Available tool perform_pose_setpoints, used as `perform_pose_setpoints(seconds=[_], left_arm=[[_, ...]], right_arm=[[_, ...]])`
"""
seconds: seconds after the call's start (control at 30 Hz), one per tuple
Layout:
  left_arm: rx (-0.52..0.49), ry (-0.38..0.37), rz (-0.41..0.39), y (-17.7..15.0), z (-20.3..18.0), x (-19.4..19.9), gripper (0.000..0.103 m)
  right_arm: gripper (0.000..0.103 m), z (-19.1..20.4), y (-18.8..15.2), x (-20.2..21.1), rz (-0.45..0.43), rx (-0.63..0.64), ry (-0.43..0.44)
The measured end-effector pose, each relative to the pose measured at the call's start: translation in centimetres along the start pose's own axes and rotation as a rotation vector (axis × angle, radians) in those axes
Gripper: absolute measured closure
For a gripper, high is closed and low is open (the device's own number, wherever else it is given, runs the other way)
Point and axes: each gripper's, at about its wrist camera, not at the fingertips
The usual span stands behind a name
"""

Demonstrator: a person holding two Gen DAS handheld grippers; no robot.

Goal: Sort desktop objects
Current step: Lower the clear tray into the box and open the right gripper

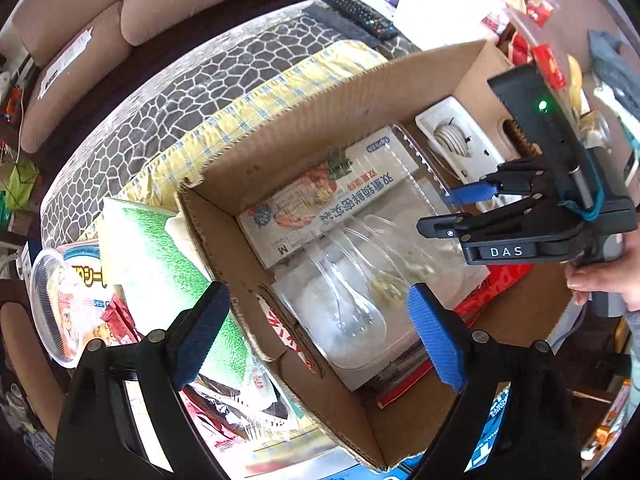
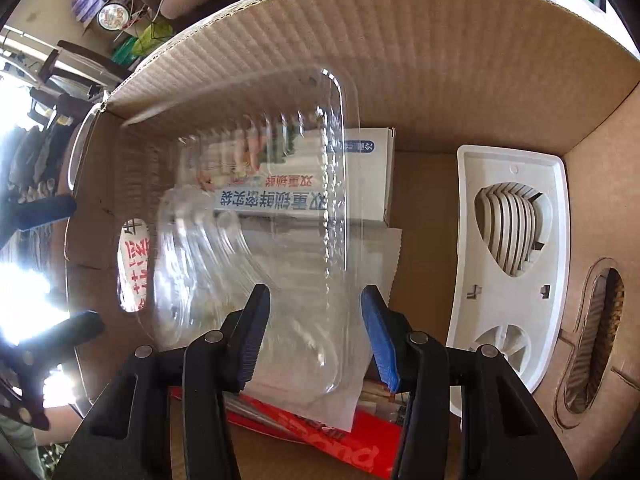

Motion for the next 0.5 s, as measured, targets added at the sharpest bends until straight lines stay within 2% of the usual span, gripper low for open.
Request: perform_pose_setpoints(seconds=[0.23,0.37,0.5], left_arm=[[0.068,-0.027,-0.045,-1.5,3.6,1.5,0.013],[0.075,-0.057,-0.046,-2.7,3.8,1.4,0.013],[0.065,-0.08,-0.048,-3.8,3.5,1.3,0.013]], right_arm=[[0.053,0.9,-0.7,0.0,0.021,0.019,-0.014],[0.044,1.6,0.0,0.0,0.015,0.042,-0.069],[0.042,1.4,0.6,-0.1,0.012,0.037,-0.103]])
Point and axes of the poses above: each gripper's, at about its wrist camera, not at the fingertips, and x roughly against the way its jaws point, z to its left, y to its top
